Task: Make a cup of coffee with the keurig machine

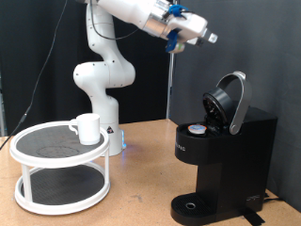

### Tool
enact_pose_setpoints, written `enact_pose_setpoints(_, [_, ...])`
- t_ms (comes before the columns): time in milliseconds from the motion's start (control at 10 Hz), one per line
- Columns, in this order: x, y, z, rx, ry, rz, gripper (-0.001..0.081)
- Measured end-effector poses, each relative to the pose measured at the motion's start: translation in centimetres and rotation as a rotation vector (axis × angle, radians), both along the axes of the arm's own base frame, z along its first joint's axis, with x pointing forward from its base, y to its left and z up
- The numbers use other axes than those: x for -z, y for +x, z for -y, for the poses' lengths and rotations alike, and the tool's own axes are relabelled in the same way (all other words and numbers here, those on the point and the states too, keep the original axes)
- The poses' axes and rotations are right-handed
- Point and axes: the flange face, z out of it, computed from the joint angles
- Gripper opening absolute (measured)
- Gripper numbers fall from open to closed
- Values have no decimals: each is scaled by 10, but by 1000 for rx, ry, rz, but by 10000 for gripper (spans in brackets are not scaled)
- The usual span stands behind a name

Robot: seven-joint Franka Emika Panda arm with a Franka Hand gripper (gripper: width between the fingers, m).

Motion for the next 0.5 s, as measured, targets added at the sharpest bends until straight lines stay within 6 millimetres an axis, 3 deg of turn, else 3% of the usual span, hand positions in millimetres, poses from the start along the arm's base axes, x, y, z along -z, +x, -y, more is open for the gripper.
enact_pose_setpoints(500, [-19, 4, -77, 2, -101, -17, 734])
